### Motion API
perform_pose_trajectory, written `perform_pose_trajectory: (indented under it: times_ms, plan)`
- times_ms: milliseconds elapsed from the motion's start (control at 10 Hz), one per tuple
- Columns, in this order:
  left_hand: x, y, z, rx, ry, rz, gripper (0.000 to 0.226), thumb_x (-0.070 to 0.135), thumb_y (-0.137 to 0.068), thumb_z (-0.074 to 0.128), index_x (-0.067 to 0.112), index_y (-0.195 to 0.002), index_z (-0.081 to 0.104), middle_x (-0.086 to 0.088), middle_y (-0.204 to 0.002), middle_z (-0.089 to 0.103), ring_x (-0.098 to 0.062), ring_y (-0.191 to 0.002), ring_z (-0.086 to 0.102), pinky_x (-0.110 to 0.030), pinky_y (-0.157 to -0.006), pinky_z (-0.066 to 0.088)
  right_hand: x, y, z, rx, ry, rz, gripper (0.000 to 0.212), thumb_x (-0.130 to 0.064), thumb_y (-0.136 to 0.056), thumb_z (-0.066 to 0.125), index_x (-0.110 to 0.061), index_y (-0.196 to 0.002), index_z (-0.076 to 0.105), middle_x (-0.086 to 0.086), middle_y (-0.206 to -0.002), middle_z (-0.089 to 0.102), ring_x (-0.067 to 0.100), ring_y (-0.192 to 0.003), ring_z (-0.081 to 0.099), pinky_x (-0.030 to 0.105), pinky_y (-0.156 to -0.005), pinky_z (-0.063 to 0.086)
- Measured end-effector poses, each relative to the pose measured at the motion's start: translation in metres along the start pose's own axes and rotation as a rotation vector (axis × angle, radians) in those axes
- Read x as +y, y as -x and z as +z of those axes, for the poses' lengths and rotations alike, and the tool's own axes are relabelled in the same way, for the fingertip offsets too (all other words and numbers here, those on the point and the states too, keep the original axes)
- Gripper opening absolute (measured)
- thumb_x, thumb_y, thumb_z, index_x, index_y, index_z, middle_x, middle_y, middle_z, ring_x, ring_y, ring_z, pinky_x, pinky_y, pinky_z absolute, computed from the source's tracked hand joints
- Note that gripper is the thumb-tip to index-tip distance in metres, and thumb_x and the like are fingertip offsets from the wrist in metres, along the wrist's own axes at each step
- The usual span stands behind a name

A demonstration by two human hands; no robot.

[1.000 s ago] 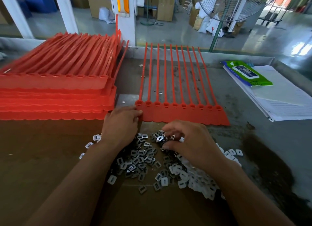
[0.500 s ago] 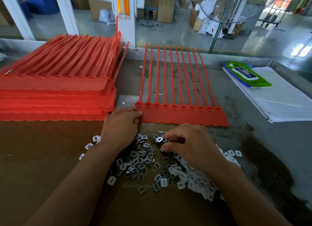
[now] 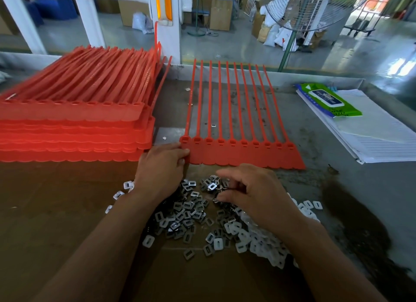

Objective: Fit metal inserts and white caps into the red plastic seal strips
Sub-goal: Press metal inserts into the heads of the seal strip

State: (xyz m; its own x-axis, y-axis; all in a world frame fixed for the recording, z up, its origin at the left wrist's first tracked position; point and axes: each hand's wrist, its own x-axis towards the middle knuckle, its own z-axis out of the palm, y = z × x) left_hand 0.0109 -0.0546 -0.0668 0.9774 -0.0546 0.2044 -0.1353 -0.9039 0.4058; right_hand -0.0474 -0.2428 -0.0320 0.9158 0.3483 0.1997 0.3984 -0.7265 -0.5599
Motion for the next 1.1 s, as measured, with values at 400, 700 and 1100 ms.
perform_pose_trajectory:
  times_ms: [400, 700, 1100]
  plan:
    - [0.001, 0.0, -0.001, -0.008, -0.009, 0.0, 0.033, 0.02, -0.088, 0.049, 0.028, -0.12, 0.057, 0.007, -0.135, 0.047, -0.016, -0.127, 0.037, -0.041, -0.106, 0.028, 0.002, 0.002, -0.003, 0.088, -0.017, 0.006, 0.012, -0.033, -0.068, 0.075, -0.023, -0.074, 0.071, -0.025, -0.061, 0.051, -0.007, -0.069, 0.054, 0.006, -0.06, 0.04]
    - [0.003, 0.0, -0.001, 0.002, -0.007, 0.009, 0.033, 0.019, -0.088, 0.049, 0.026, -0.119, 0.058, 0.007, -0.135, 0.048, -0.016, -0.127, 0.037, -0.039, -0.106, 0.028, 0.002, 0.003, -0.009, 0.179, -0.065, -0.058, 0.005, -0.017, -0.079, 0.068, -0.014, -0.08, 0.073, -0.019, -0.07, 0.056, -0.003, -0.067, 0.055, 0.005, -0.064, 0.039]
    - [0.003, 0.002, -0.002, 0.0, -0.022, 0.014, 0.033, 0.02, -0.089, 0.048, 0.027, -0.119, 0.057, 0.007, -0.135, 0.047, -0.016, -0.127, 0.037, -0.04, -0.105, 0.028, -0.001, 0.005, -0.013, 0.214, -0.504, 0.18, 0.031, -0.005, -0.079, 0.067, -0.035, -0.085, 0.064, -0.012, -0.071, 0.069, 0.0, -0.067, 0.065, 0.01, -0.062, 0.05]
